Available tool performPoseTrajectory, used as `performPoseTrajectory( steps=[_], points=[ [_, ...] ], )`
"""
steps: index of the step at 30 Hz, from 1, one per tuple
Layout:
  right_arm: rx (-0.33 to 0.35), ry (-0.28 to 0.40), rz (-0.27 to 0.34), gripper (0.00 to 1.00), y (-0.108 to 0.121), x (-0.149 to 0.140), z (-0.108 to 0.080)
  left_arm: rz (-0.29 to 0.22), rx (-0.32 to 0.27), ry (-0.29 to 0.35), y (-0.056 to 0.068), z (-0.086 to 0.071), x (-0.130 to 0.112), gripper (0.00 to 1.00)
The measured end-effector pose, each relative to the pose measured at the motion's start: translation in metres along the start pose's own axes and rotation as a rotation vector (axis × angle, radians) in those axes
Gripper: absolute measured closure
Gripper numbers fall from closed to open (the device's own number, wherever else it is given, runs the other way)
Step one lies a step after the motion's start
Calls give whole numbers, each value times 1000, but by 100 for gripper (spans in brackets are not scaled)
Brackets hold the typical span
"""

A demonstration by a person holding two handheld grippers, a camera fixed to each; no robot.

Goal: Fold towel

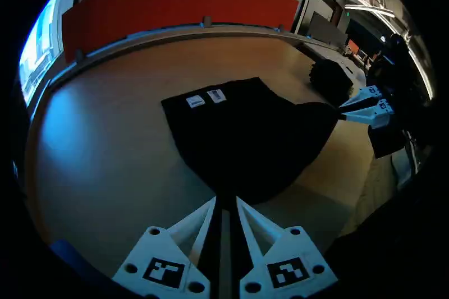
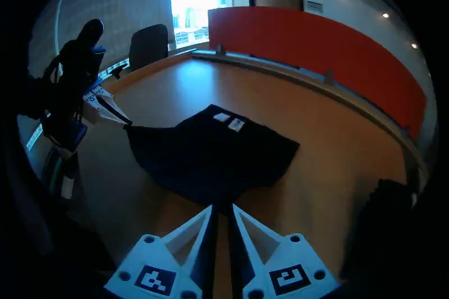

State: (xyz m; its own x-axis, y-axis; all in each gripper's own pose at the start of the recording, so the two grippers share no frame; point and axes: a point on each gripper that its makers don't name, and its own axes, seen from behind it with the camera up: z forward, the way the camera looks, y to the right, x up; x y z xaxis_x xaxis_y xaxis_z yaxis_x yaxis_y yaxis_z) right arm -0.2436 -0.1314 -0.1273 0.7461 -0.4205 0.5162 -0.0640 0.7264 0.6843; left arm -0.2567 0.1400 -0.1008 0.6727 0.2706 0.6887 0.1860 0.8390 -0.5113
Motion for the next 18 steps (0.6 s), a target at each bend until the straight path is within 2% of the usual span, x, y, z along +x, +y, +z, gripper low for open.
performPoseTrajectory(
  steps=[6, 11, 18],
  points=[
    [4, 2, -1, 89, -3, 0, 0, 4, -16, 7, 6, 4, -1, 91],
    [5, 3, -7, 89, -3, 2, -1, 6, -15, 9, 7, 2, 2, 91],
    [8, 12, -18, 89, -3, 11, -8, -38, -23, 14, 6, -8, 11, 92]
  ],
)
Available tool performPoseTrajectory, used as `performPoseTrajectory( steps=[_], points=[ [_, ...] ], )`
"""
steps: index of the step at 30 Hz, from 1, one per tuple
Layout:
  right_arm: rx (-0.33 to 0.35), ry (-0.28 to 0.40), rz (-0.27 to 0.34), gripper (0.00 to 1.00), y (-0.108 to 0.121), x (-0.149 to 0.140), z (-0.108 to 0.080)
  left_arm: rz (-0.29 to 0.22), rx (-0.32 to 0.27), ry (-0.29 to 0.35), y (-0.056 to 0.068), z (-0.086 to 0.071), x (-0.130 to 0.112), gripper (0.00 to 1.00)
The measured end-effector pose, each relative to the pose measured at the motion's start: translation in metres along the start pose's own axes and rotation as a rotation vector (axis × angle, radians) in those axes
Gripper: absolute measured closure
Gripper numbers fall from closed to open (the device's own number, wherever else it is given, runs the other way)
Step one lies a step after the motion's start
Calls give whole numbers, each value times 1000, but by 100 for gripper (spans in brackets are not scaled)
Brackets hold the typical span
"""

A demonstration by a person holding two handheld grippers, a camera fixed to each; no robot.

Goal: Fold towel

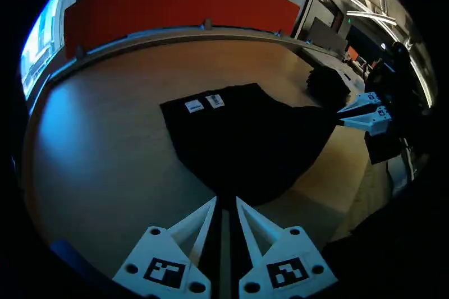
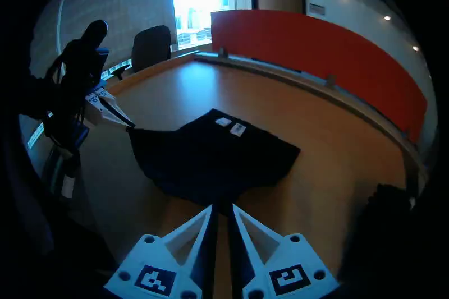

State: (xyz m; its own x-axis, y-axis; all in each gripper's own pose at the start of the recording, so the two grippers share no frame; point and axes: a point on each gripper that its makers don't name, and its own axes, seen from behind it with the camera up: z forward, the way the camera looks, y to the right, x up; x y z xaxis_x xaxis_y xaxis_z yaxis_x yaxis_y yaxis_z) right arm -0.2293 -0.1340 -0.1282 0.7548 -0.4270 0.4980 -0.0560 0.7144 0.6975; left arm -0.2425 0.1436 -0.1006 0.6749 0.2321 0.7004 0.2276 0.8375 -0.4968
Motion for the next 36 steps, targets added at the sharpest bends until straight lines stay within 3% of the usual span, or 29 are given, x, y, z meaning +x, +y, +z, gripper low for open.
performPoseTrajectory(
  steps=[8, 15, 24, 36],
  points=[
    [8, 4, -6, 89, -2, 7, -9, 9, -7, 2, 2, -18, 7, 92],
    [4, 4, 1, 89, 0, 8, -10, -5, -8, 9, 1, -20, 12, 92],
    [-20, 5, 25, 89, 20, 18, 6, -45, -6, 42, -13, -1, 35, 92],
    [-53, -19, 60, 89, 59, 28, 49, 0, 0, 53, -42, 41, 72, 92]
  ],
)
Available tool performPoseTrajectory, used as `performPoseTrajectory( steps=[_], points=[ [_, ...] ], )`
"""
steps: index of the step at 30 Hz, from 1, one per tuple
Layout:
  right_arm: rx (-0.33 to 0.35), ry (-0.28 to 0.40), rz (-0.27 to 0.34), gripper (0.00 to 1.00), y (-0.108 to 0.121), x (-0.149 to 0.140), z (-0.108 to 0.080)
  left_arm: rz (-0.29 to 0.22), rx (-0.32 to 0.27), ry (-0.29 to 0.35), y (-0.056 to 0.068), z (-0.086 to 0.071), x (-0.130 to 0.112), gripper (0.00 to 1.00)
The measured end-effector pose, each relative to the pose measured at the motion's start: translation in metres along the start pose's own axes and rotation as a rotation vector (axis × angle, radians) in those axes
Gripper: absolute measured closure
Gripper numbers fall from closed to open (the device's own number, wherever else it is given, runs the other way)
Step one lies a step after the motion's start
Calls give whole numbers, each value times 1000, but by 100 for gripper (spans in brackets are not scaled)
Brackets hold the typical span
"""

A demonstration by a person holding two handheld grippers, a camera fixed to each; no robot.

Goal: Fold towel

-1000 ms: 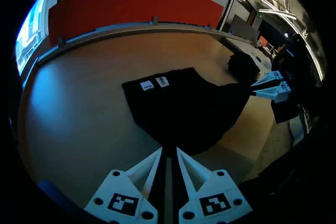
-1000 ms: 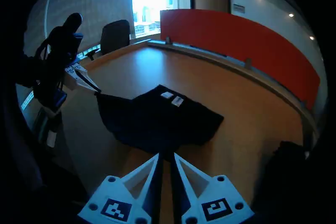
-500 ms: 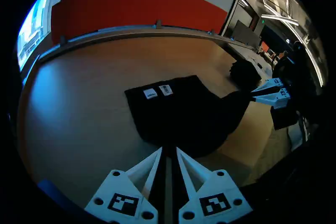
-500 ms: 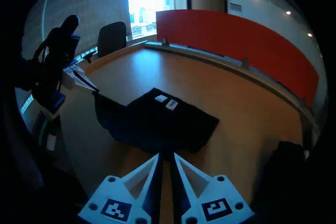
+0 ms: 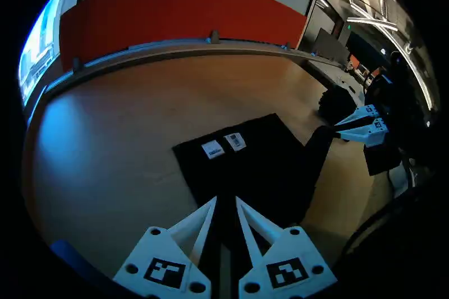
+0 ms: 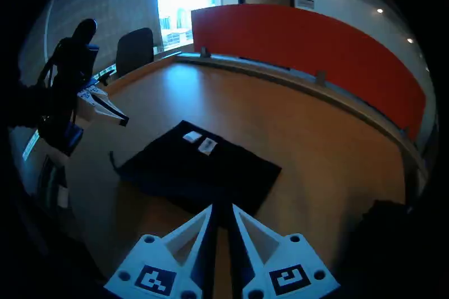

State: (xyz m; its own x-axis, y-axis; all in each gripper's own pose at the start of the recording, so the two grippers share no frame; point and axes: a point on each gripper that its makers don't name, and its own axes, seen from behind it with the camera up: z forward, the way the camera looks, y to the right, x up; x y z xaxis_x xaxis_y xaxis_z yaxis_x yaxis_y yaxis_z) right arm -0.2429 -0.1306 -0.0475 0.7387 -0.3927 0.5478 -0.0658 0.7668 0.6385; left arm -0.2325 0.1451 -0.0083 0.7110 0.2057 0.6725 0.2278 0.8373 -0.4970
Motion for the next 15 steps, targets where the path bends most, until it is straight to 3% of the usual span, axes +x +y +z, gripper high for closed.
performPoseTrajectory(
  steps=[5, 15],
  points=[
    [-2, -17, 12, 89, 9, -1, 11, 9, 3, 1, -8, 8, 8, 92],
    [2, -21, 9, 89, 8, -2, 13, 4, -11, 11, -2, 6, 9, 92]
  ],
)
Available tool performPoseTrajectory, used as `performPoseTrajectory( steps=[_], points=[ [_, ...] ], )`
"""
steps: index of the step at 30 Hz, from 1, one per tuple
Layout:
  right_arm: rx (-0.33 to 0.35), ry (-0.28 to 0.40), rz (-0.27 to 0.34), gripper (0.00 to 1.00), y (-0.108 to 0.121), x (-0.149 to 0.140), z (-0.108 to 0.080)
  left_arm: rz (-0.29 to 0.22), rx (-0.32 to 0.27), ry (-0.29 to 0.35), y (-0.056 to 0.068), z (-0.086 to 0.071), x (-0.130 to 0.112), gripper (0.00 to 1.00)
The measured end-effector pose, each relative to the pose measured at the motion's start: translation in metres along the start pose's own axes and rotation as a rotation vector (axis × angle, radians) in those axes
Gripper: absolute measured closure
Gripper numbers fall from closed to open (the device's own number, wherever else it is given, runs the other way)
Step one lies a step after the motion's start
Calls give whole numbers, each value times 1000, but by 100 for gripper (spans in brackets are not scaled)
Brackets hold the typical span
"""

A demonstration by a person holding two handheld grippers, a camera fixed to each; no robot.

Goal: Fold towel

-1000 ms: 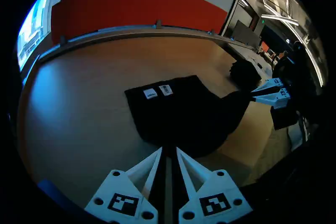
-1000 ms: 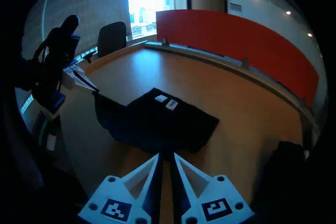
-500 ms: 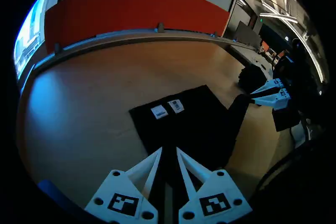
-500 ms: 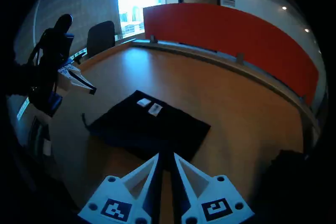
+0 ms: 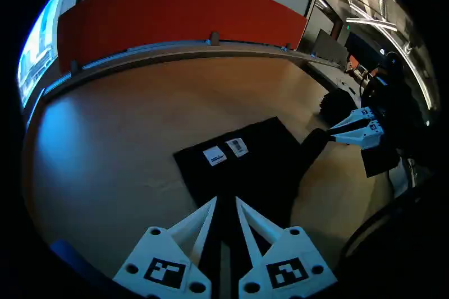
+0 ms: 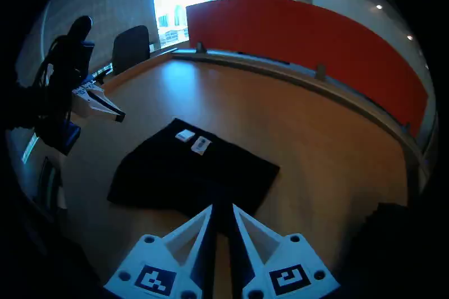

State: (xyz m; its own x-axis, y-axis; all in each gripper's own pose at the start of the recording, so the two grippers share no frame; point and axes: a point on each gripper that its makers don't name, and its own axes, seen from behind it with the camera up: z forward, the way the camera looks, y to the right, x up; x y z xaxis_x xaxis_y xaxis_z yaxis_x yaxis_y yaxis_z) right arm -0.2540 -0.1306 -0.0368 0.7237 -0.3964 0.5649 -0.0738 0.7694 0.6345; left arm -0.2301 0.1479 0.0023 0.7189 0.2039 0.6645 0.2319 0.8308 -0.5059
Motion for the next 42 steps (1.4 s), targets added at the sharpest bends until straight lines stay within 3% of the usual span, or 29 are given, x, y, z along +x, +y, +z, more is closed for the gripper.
performPoseTrajectory(
  steps=[5, 11, 13, 15, 17, 30, 42],
  points=[
    [1, -2, -1, 89, 0, -1, 0, 5, 4, 4, 1, -2, -1, 92],
    [4, -5, -4, 89, -1, -4, 0, -2, 23, 3, -1, -5, -5, 77],
    [5, -7, -5, 89, -1, -5, 0, -5, 23, 1, -1, -6, -7, 45],
    [6, -8, -5, 89, -1, -6, -1, -7, 22, -1, 0, -7, -9, 25],
    [6, -9, -5, 89, -1, -7, -1, -7, 22, -4, 0, -7, -11, 20],
    [9, -11, -4, 89, -3, -10, -2, -10, 10, -10, 13, -11, -24, 17],
    [10, -17, -3, 89, -5, -14, -3, -10, -15, -51, 41, -12, -61, 17]
  ],
)
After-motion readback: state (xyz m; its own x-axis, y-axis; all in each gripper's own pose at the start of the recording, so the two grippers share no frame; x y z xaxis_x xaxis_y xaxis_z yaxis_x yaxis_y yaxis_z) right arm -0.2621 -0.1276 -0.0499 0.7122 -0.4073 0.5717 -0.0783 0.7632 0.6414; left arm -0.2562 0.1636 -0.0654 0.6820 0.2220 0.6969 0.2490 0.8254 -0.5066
